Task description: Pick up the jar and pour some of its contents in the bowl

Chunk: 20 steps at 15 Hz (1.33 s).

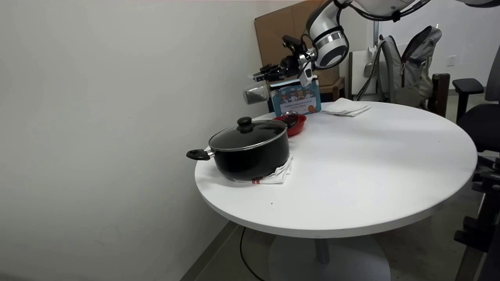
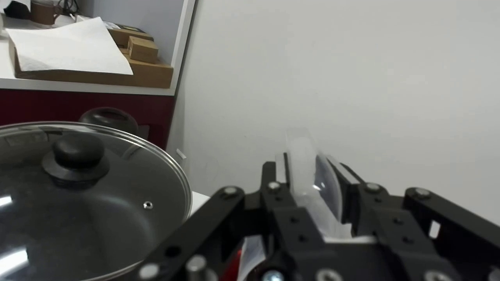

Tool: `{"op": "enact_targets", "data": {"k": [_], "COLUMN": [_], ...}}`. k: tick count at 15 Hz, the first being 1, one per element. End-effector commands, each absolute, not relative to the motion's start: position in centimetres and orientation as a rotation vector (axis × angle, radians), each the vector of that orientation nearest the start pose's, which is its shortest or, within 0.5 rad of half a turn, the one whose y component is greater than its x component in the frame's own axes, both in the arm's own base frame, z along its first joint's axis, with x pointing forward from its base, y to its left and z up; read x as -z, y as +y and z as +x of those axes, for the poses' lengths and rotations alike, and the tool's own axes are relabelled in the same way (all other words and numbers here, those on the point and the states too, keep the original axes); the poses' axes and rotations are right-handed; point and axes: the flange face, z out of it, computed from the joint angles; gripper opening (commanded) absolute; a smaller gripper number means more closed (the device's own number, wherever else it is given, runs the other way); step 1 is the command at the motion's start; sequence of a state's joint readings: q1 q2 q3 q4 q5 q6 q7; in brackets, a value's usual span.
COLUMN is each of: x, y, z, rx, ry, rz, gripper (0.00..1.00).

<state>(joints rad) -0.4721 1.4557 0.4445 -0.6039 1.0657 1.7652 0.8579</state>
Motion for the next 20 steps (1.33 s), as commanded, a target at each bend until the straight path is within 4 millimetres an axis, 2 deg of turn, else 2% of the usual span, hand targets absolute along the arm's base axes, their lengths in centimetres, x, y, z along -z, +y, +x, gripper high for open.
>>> {"op": "enact_targets", "data": {"k": [1, 12, 16, 20], "x": [-15.3, -14.2, -12.9, -11.9], "y": [-16.0, -15.9, -16.2, -15.7], "z": [78.0, 77.3, 76.2, 74.3], "rx": [-0.678, -0.644, -0.629, -0.624], "ry": [1.224, 1.187, 1.174, 1.156], "rz": [-1.118, -1.156, -1.163, -1.174], "gripper": [0.13, 0.13, 0.13, 0.13]}}
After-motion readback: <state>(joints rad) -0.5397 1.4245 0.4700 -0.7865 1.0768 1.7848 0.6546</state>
